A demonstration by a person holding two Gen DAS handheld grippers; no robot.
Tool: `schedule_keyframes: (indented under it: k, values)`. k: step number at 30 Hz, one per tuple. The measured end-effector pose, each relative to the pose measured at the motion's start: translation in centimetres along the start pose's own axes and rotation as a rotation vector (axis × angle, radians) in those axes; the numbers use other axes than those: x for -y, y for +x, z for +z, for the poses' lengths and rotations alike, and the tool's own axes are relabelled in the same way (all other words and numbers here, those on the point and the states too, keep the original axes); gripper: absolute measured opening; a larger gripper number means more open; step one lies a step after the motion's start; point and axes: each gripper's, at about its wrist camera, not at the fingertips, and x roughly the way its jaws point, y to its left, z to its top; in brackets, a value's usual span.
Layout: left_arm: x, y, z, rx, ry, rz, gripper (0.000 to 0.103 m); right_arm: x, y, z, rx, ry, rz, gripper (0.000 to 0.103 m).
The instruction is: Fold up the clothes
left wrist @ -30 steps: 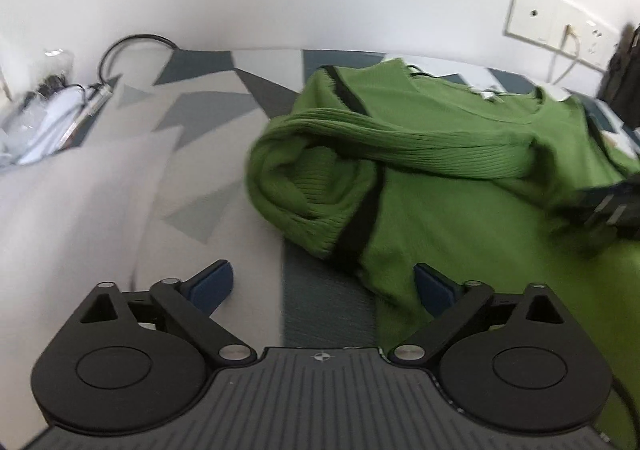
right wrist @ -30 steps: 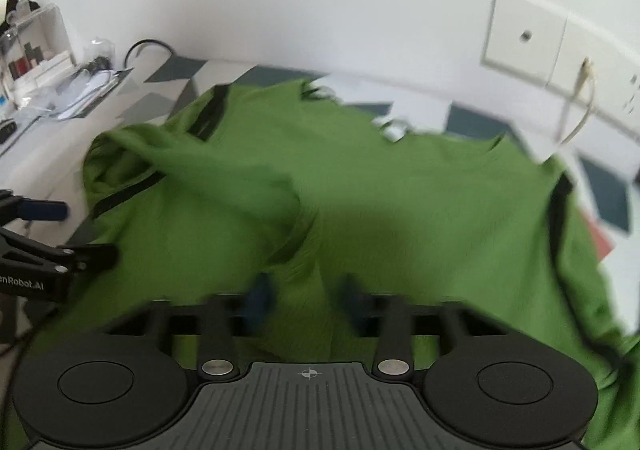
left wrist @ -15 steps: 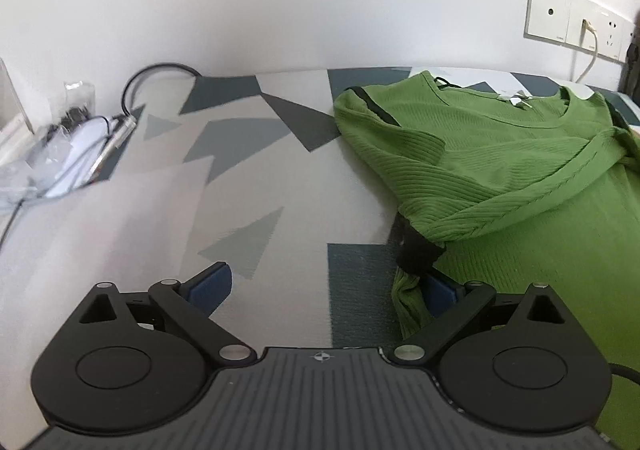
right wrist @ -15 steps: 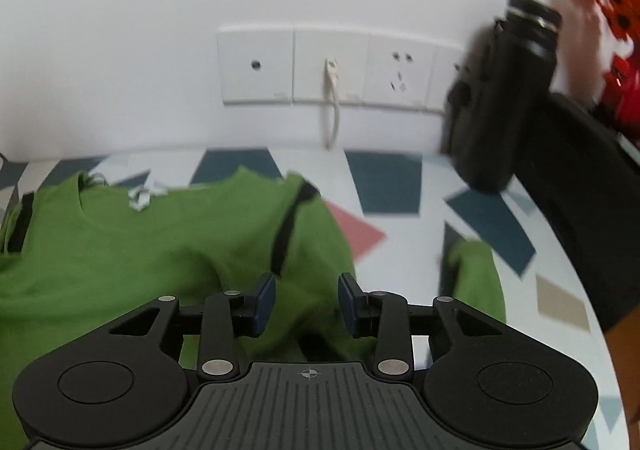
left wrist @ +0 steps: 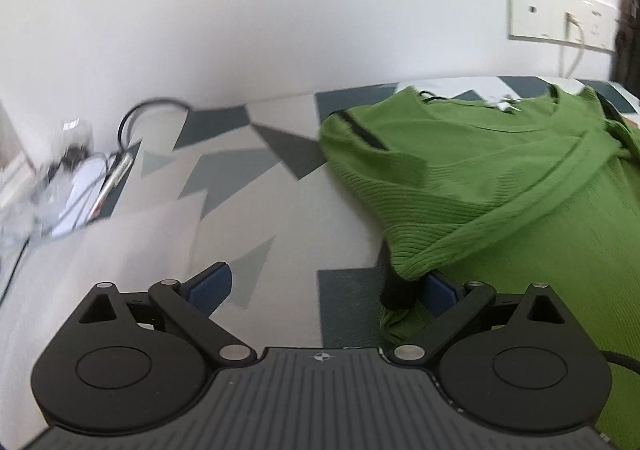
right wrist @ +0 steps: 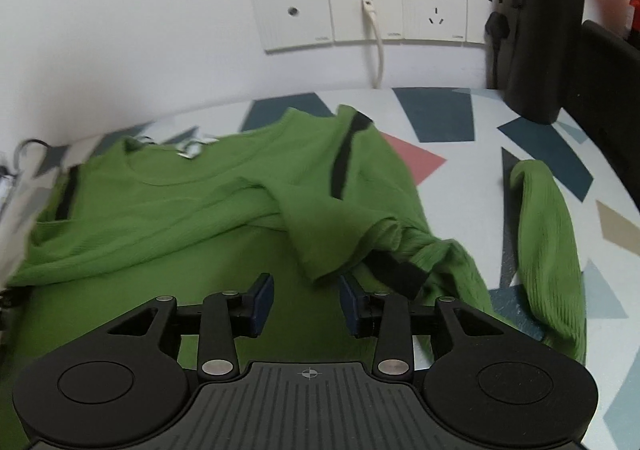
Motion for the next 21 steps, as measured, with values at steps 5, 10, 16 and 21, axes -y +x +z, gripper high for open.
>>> schedule_keyframes:
  k: [5, 10, 16, 21]
  values:
    - [-0.3, 0.1, 0.0, -0.006, -0.003, 0.008, 0.099, -0.4, 1.5, 1.2, -0.013, -0.074, -0.030, 0.027]
    - [-0.5, 0.3, -0.2, -0.013, -0.011, 0.012, 0.099, -0.6, 1.5, 2.2, -0.057, -0.127, -0.048, 0.006]
    - [-0.8, 0.5, -0.2, -0.019, -0.019, 0.012, 0.101, 0.0, 0.8, 3.9, -0.083, -0.118, -0.020, 0.004]
    - [-0.5, 0.5, 0.1, -0.020, 0.000, 0.026, 0.101, -0.6, -2.1, 9.9, 0.114, -0.114, 0.004, 0.003]
